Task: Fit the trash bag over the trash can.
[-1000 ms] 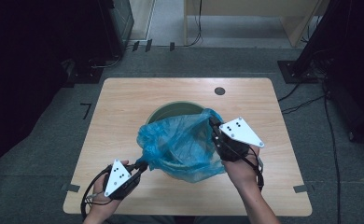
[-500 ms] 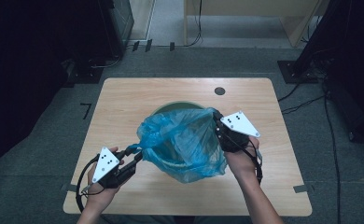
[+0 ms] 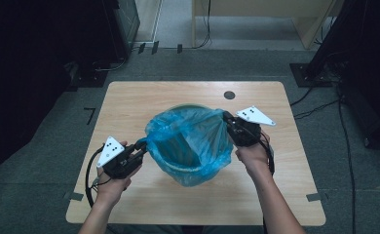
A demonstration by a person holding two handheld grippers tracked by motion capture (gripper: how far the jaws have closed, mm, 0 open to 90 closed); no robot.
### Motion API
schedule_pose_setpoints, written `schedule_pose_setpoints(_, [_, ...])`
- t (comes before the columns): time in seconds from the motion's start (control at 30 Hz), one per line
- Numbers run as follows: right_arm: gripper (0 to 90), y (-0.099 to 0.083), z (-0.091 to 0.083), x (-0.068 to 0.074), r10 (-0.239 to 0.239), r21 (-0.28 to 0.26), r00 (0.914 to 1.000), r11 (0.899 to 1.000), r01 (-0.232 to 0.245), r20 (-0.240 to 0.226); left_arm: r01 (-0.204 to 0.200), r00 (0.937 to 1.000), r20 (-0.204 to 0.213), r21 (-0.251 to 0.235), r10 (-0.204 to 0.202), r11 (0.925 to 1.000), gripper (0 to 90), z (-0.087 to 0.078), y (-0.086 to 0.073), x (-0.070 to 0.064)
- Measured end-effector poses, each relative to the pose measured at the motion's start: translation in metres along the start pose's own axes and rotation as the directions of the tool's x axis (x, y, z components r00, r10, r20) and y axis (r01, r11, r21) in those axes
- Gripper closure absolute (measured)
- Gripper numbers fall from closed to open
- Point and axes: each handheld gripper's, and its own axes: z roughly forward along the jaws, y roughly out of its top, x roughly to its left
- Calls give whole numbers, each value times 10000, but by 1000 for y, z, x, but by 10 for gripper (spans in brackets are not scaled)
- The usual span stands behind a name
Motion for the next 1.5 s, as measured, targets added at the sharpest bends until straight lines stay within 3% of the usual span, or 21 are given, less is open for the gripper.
schedule_pose_setpoints(0.1, [900, -6, 4, -15, 1203, 78, 9901, 9927, -1201, -716, 259, 9995, 158, 138, -261, 9996, 782, 6, 2, 1])
schedule_pose_setpoints(0.17, [900, -18, 13, -27, 1878, 732, 9804, 9803, -1833, -589, 572, 9979, 308, 204, -578, 9982, 805, 9, 5, 2])
schedule_pose_setpoints(0.23, [900, -27, 19, -28, 2082, 1047, 9759, 9740, -2007, -658, 699, 9971, 289, 318, -708, 9971, 816, 15, 8, 3])
schedule_pose_setpoints(0.33, [900, -35, 24, -20, 1695, 1222, 9836, 9793, -1611, -617, 927, 9955, 174, 373, -934, 9950, 830, 21, 10, 5])
schedule_pose_setpoints(0.4, [900, -37, 25, -17, 1684, 1270, 9839, 9789, -1598, -599, 1184, 9929, 79, 503, -1190, 9917, 840, 28, 13, 8])
schedule_pose_setpoints(0.47, [900, -39, 28, -17, 1837, 1352, 9810, 9754, -1740, -629, 1195, 9928, 56, 552, -1200, 9913, 849, 31, 14, 10])
schedule_pose_setpoints(0.53, [900, -39, 29, -18, 1831, 1405, 9814, 9748, -1735, -583, 834, 9964, -237, 857, -816, 9928, 861, 44, 18, 11])
schedule_pose_setpoints(0.67, [900, -38, 29, -16, 1623, 1572, 9857, 9755, -1536, -445, 852, 9959, -383, 1095, -814, 9903, 861, 55, 24, 16])
schedule_pose_setpoints(0.73, [900, -39, 28, -14, 1402, 1660, 9895, 9772, -1326, -352, 1066, 9941, -323, 1251, -1033, 9864, 868, 63, 25, 21])
schedule_pose_setpoints(0.83, [900, -40, 29, -14, 1238, 1766, 9919, 9773, -1168, -290, 1806, 9831, 56, 1353, -1830, 9742, 868, 73, 28, 31])
schedule_pose_setpoints(0.87, [900, -42, 30, -14, 1207, 1811, 9925, 9767, -1155, -177, 2172, 9746, 237, 1402, -2226, 9660, 869, 80, 32, 37])
schedule_pose_setpoints(0.9, [900, -42, 30, -14, 1207, 1811, 9925, 9767, -1155, -177, 2172, 9746, 237, 1402, -2226, 9660, 870, 80, 32, 37])
schedule_pose_setpoints(1.0, [900, -47, 32, -14, 1245, 1861, 9922, 9752, -1202, -113, 2689, 9596, 424, 1517, -2781, 9511, 879, 87, 36, 44])
schedule_pose_setpoints(1.07, [900, -51, 32, -14, 1217, 1966, 9925, 9734, -1174, -97, 2827, 9541, 552, 1572, -2943, 9462, 884, 90, 37, 46])
schedule_pose_setpoints(1.2, [900, -52, 33, -16, 1222, 2046, 9923, 9719, -1161, -176, 2790, 9552, 563, 1552, -2904, 9477, 885, 92, 36, 47])
schedule_pose_setpoints(1.23, [900, -52, 34, -16, 1217, 2096, 9924, 9709, -1158, -153, 2686, 9591, 474, 1574, -2790, 9503, 889, 93, 37, 48])
schedule_pose_setpoints(1.33, [900, -49, 33, -16, 1290, 2229, 9915, 9672, -1222, -163, 2673, 9608, 278, 1704, -2758, 9484, 891, 95, 38, 48])
schedule_pose_setpoints(1.37, [900, -43, 28, -16, 1279, 2042, 9916, 9714, -1212, -197, 2208, 9747, -198, 2365, -2225, 9462, 884, 103, 32, 47])
schedule_pose_setpoints(1.4, [900, -43, 28, -16, 1279, 2042, 9916, 9714, -1212, -197, 2208, 9747, -198, 2365, -2225, 9462, 878, 103, 32, 47])
schedule_pose_setpoints(1.43, [900, -34, 19, -18, 1406, 1563, 9896, 9785, -1343, -298, 1862, 9817, -196, 3077, -1894, 9331, 877, 113, 19, 44])
schedule_pose_setpoints(1.5, [900, -29, 16, -18, 1331, 1398, 9909, 9817, -1289, -208, 1753, 9842, -295, 3072, -1747, 9354, 884, 115, 13, 42])
